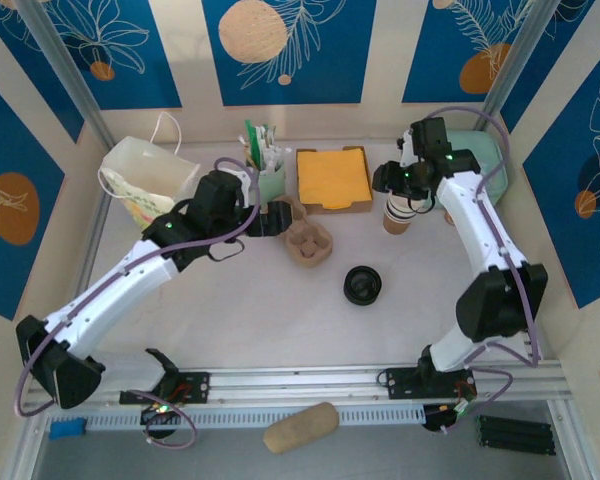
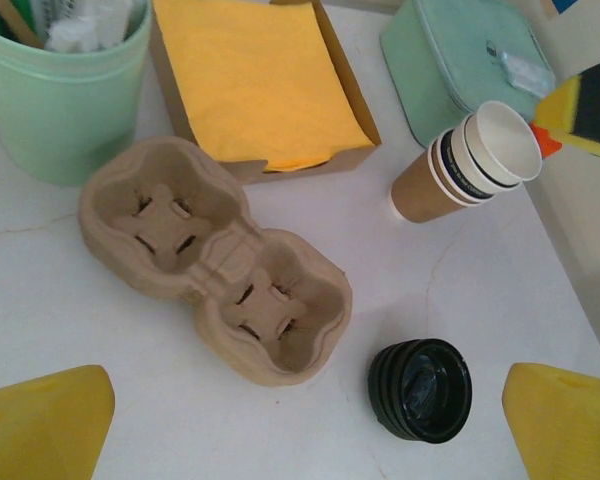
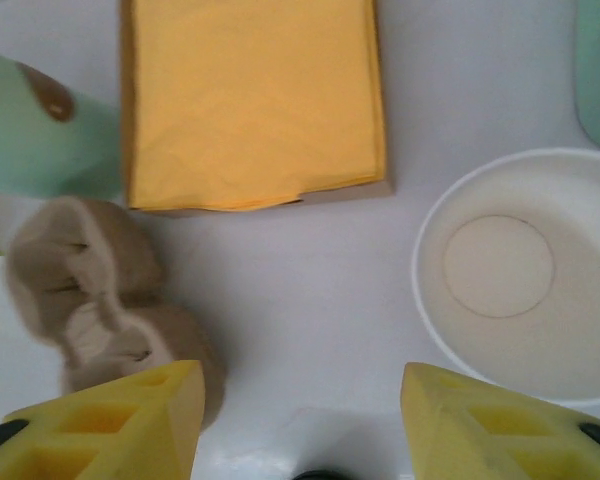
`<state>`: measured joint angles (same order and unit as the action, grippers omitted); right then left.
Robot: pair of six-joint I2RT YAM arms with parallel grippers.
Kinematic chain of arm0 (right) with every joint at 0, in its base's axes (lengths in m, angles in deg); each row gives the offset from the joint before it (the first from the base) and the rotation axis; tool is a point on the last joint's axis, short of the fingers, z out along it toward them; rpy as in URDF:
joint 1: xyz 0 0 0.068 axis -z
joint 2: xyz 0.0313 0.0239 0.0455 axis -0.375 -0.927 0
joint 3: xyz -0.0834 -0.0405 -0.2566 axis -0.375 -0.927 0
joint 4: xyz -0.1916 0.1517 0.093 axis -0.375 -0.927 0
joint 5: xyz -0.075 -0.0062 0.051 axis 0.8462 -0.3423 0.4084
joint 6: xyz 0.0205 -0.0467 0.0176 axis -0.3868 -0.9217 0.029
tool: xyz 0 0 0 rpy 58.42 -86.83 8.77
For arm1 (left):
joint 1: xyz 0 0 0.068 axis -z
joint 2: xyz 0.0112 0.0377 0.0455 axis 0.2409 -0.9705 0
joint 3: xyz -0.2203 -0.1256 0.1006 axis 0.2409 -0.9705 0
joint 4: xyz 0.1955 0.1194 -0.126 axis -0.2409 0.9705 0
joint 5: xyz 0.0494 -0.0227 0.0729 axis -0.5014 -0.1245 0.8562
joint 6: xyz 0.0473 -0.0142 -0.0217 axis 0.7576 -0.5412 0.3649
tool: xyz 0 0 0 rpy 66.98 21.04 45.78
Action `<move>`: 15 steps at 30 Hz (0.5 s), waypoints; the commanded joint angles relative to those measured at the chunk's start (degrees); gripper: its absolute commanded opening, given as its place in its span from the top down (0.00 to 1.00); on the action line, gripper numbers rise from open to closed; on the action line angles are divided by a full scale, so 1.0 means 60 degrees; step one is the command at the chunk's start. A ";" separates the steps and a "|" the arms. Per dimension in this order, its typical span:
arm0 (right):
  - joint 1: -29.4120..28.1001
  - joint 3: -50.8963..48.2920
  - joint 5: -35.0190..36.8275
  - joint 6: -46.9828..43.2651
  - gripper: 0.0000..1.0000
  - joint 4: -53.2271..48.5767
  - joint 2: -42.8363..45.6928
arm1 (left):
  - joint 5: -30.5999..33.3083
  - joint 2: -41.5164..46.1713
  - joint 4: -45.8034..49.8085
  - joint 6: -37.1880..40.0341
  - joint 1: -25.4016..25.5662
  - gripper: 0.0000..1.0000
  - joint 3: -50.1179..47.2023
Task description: Pack the takeout coffee
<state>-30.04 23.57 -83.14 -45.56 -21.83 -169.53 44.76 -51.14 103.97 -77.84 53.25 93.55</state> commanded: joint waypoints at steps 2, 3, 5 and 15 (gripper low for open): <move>-0.0088 0.0821 0.0803 -0.0562 0.50 -0.0976 -0.0816 | -0.0648 -0.0399 -0.0780 -0.0264 0.0101 0.00 -0.0128; -0.0120 0.0945 0.0996 -0.0606 0.50 -0.1036 -0.0960 | -0.0694 -0.0488 -0.0850 -0.0279 0.0107 0.01 -0.0128; -0.0184 0.1138 0.1321 -0.0680 0.51 -0.1102 -0.1152 | -0.0769 -0.0639 -0.0950 -0.0315 0.0135 0.01 -0.0128; -0.0291 0.1591 0.1822 -0.0840 0.56 -0.1367 -0.1903 | -0.0888 -0.0950 -0.1212 -0.0414 0.0190 0.01 -0.0199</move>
<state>-31.46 31.37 -73.94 -49.56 -27.86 -179.52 40.65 -56.48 98.09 -79.80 53.84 92.83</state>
